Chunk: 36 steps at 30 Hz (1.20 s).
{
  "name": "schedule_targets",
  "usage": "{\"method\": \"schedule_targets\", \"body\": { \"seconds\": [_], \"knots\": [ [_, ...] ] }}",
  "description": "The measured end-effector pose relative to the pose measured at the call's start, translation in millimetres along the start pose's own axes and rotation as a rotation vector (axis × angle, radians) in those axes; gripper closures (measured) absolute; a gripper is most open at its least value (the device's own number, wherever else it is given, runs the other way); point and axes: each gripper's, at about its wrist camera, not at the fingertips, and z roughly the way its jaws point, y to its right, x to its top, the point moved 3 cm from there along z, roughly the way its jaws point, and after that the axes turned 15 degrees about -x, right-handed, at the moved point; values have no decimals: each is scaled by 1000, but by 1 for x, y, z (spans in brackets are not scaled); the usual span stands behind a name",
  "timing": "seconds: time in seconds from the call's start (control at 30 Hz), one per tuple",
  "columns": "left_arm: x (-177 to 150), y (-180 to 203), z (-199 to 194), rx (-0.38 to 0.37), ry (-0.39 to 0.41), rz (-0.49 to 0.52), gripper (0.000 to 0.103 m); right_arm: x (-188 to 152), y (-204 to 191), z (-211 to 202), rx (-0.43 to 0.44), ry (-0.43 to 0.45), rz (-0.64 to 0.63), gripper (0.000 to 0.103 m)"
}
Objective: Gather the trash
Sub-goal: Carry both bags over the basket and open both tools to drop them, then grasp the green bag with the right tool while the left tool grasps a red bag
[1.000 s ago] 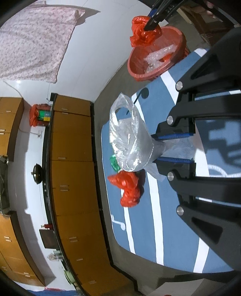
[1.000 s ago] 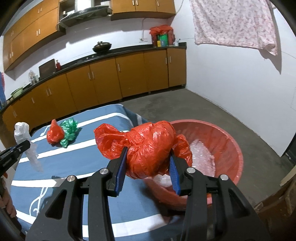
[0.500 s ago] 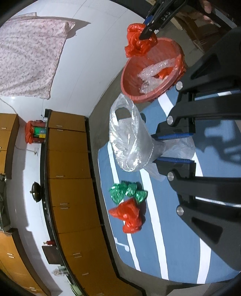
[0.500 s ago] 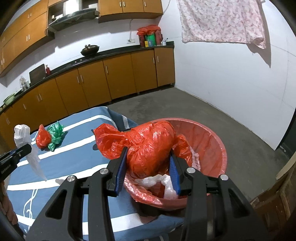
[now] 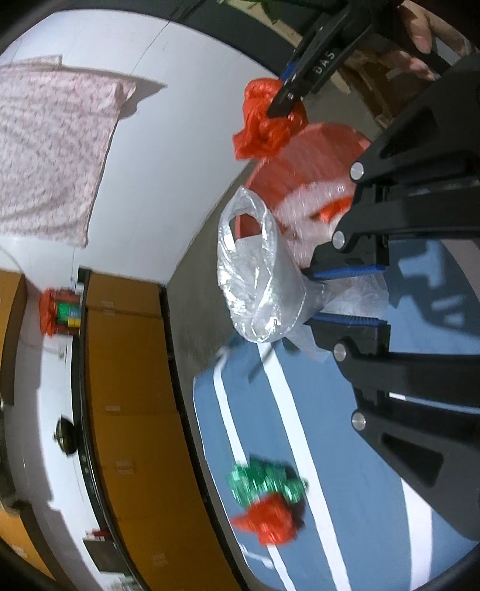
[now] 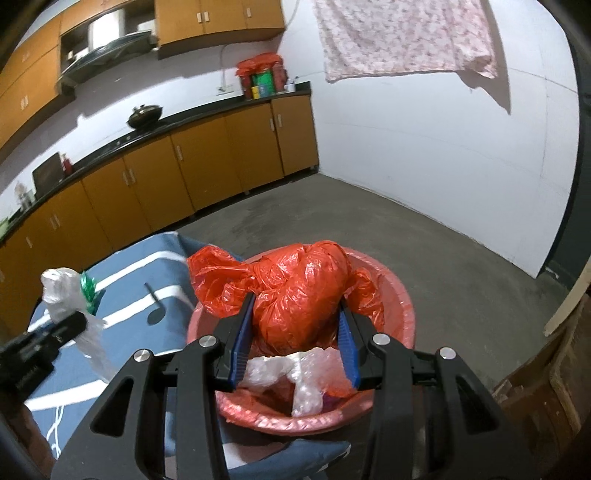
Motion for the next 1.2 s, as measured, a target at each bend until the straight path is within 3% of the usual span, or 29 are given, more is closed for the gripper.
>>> {"method": "schedule_targets", "body": {
  "seconds": [0.33, 0.43, 0.5, 0.67, 0.73, 0.77, 0.83, 0.9, 1.03, 1.2],
  "knots": [
    [11, 33, 72, -98, -64, 40, 84, 17, 21, 33, 13, -31, 92, 61],
    [11, 31, 87, -120, -86, 31, 72, 17, 24, 40, 38, -43, 115, 58],
    [10, 30, 95, -131, -95, 26, 57, 18, 27, 45, 55, -54, 133, 54],
    [7, 26, 107, -135, -116, 19, 46, 12, 35, 52, 72, -79, 153, 46],
    [5, 21, 105, -122, -115, 13, 43, 8, 37, 50, 56, -72, 145, 36],
    [3, 16, 103, -106, -112, 11, 39, 6, 36, 49, 42, -63, 140, 32],
    [0, 7, 92, -58, -93, 17, 31, 3, 35, 41, -3, -21, 127, 12],
    [-2, -4, 80, -1, -70, 28, 18, 4, 34, 36, -45, 25, 104, 5],
    [-12, -29, 53, 125, -45, 47, 11, 3, 10, 26, -103, 97, -8, 2],
    [-28, -72, 11, 256, -21, 13, 8, 1, -35, 16, -16, 127, -96, 2]
  ]
}}
